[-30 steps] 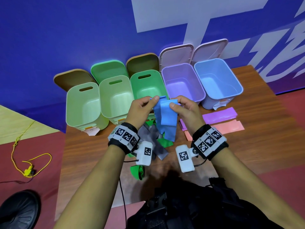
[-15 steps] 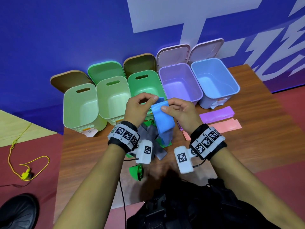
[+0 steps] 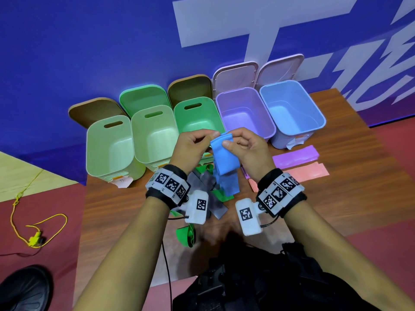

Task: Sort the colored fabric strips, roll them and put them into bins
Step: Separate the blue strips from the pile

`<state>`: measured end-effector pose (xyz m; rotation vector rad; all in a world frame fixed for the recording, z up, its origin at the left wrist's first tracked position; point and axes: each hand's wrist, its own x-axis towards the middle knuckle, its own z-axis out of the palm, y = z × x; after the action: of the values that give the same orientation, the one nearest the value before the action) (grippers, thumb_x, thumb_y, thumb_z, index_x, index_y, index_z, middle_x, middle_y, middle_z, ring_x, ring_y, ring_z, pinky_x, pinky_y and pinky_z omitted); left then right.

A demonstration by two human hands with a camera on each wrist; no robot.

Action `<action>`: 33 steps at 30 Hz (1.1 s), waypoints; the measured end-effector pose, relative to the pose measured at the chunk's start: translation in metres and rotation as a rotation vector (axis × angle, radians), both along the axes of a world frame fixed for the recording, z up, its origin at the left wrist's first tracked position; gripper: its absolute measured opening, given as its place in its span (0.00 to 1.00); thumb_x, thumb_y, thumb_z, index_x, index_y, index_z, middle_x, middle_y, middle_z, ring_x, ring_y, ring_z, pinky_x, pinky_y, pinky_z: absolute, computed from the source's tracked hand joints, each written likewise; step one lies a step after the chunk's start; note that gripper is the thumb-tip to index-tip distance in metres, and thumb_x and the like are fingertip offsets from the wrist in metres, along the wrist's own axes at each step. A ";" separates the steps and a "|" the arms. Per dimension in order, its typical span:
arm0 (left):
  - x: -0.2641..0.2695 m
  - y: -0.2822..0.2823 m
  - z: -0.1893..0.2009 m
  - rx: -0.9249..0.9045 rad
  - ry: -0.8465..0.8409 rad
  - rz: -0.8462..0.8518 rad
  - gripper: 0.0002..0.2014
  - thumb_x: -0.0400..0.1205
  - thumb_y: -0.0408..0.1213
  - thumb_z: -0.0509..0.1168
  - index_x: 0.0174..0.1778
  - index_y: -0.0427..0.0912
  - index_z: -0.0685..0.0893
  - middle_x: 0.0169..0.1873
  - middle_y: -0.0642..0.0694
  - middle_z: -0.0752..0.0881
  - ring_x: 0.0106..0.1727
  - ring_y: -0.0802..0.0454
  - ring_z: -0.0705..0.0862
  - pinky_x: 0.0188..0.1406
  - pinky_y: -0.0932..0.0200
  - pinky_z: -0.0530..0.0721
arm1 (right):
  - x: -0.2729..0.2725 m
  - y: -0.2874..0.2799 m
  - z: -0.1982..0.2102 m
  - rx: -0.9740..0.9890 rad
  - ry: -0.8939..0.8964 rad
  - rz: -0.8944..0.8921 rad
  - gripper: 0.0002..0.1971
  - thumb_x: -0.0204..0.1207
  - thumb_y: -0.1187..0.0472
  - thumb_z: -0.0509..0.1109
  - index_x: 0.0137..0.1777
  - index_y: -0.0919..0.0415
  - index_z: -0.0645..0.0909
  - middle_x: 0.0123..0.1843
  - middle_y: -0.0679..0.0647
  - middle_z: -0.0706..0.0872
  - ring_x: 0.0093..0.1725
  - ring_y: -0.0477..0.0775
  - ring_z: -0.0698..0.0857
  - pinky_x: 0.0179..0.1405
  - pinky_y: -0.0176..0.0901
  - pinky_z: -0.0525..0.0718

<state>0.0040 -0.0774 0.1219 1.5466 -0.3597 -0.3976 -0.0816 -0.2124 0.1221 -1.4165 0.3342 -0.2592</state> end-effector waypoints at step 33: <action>-0.005 -0.001 0.002 -0.026 0.060 -0.078 0.04 0.81 0.27 0.70 0.47 0.32 0.90 0.36 0.41 0.88 0.38 0.52 0.85 0.41 0.60 0.85 | 0.000 -0.008 -0.005 -0.121 0.017 0.016 0.10 0.79 0.71 0.74 0.47 0.55 0.78 0.40 0.64 0.87 0.41 0.52 0.85 0.44 0.37 0.83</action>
<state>-0.0005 -0.0780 0.1236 1.4958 -0.3779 -0.4972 -0.0815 -0.2208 0.1171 -1.5405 0.3252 -0.2576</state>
